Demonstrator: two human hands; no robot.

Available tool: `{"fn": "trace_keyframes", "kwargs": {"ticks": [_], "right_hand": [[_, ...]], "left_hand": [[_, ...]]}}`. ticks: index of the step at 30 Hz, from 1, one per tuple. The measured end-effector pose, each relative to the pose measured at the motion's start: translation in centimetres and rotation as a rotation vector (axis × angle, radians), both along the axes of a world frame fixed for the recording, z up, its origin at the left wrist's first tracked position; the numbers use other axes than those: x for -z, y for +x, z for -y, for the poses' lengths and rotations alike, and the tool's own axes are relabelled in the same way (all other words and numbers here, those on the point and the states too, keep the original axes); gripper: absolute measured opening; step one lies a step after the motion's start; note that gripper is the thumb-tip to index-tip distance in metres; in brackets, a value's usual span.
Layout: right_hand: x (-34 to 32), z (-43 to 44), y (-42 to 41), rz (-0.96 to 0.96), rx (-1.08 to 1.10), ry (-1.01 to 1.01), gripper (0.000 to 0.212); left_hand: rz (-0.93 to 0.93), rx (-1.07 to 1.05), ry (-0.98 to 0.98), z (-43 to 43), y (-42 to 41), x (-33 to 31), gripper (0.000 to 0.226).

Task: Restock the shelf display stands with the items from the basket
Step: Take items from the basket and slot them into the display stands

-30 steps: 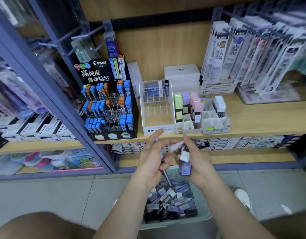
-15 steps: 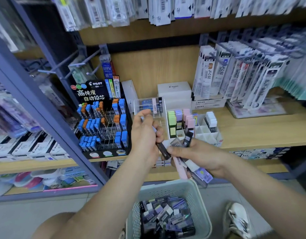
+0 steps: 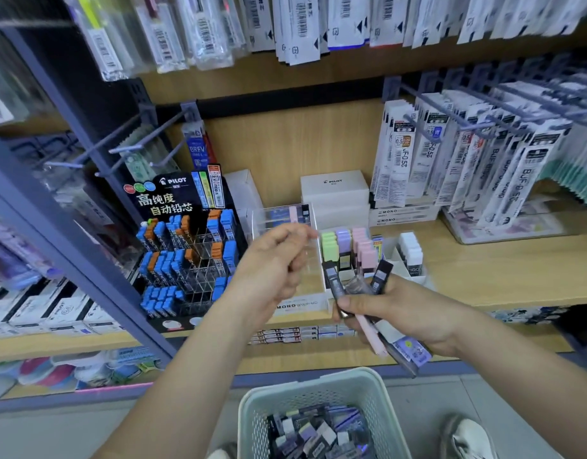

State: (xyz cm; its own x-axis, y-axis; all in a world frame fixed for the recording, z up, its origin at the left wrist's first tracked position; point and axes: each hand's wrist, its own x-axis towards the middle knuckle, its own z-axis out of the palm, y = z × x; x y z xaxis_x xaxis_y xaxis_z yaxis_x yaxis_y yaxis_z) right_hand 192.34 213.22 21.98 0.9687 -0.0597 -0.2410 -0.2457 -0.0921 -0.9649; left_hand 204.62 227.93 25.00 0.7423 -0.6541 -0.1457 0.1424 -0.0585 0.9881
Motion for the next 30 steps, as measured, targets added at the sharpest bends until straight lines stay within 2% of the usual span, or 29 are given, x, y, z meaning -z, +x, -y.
{"fn": "trace_keyframes", "kwargs": {"ticks": [3,8,11,14,16,18,20,24,27,30], "right_hand": [[-0.6,0.3,0.1,-0.016,-0.064,0.009,0.017],[-1.2,1.2,-0.2,-0.050,-0.127,-0.005,0.014],[-0.9,1.4,-0.4,-0.082,-0.151,-0.057,0.013],[-0.4,1.6,0.0,-0.111,-0.177,-0.158,0.017],[-0.6,1.5,0.3,-0.125,-0.184,-0.187,0.027],[-0.5,1.6,0.6,-0.119,-0.177,-0.191,0.016],[-0.5,1.9,0.8,-0.121,-0.173,-0.191,0.013],[-0.5,2.4,1.3,-0.142,-0.120,-0.176,0.029],[-0.6,2.6,1.5,-0.141,-0.111,-0.149,0.025],[-0.3,2.6,1.8,-0.151,-0.107,-0.155,0.024]], "left_hand": [[0.264,0.152,0.192,0.4,-0.9,0.1,0.028],[0.331,0.224,0.218,1.2,-0.6,0.0,0.024],[0.495,0.179,0.258,1.6,0.7,-0.1,0.027],[0.611,0.248,0.231,2.5,0.3,-1.0,0.016],[0.637,0.388,0.230,3.3,-0.8,-1.6,0.011],[0.683,0.450,0.228,3.8,-1.5,-1.6,0.010],[0.700,0.419,0.213,4.1,-1.4,-1.5,0.002],[0.782,0.278,0.273,4.0,-0.3,-0.8,0.009],[0.737,0.265,0.297,3.8,0.6,-0.2,0.009],[0.611,0.282,0.291,3.4,0.9,-0.5,0.012]]}}
